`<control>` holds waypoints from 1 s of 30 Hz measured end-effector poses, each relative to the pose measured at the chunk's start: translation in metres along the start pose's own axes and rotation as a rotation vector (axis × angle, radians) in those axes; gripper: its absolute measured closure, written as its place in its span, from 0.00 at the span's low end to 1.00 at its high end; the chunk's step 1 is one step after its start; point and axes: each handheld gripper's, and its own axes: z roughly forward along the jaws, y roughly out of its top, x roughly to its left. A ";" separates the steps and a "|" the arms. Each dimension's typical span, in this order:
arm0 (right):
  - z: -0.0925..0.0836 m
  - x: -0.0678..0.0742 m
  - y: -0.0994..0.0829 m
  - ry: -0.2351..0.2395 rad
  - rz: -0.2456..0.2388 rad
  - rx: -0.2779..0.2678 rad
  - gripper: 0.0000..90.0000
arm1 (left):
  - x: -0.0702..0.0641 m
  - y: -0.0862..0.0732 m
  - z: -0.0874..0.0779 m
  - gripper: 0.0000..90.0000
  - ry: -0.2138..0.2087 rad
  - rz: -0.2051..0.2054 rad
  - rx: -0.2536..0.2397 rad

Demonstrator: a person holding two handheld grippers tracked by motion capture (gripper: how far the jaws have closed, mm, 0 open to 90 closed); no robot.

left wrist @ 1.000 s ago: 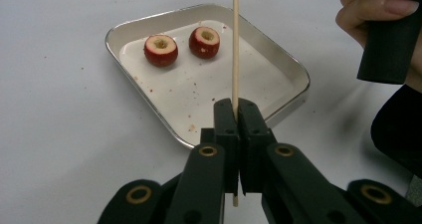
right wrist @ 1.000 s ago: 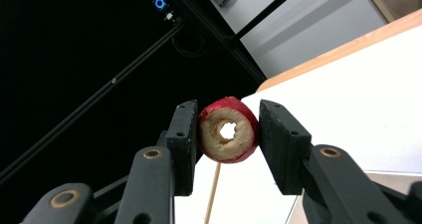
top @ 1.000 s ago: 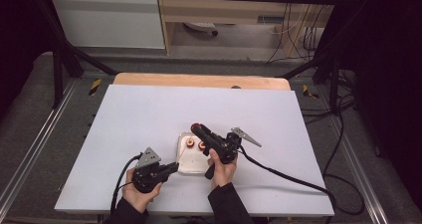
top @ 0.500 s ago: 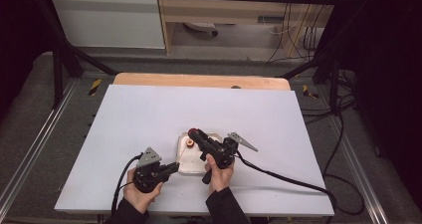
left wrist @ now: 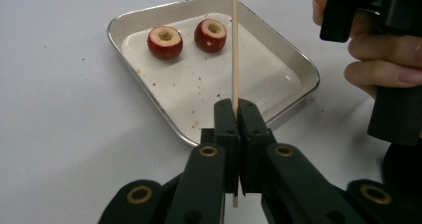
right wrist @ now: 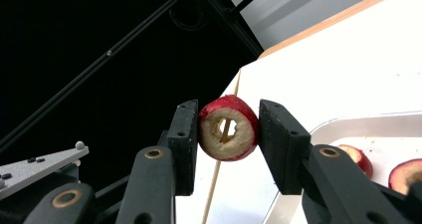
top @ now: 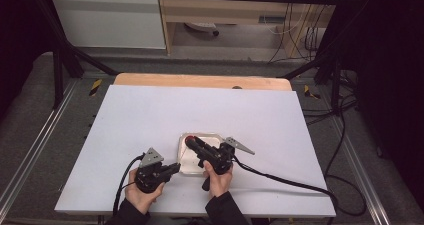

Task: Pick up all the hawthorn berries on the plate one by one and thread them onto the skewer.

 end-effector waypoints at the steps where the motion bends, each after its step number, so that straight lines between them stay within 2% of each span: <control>1: 0.000 0.000 -0.001 0.000 -0.002 0.002 0.68 | 0.000 0.000 0.000 0.98 0.000 -0.001 -0.003; 12: -0.002 0.001 -0.015 0.003 -0.007 0.062 0.68 | 0.001 0.001 0.002 0.99 0.000 0.008 -0.007; 18: -0.003 0.003 -0.028 0.014 0.001 0.115 0.68 | 0.001 0.002 0.005 0.98 0.003 0.018 -0.007; 24: -0.005 0.005 -0.031 0.000 -0.021 0.115 0.68 | 0.001 0.002 0.006 0.98 -0.004 0.028 -0.006; 30: -0.005 0.005 -0.034 0.001 -0.007 0.133 0.68 | 0.002 0.002 0.006 0.98 -0.002 0.040 -0.009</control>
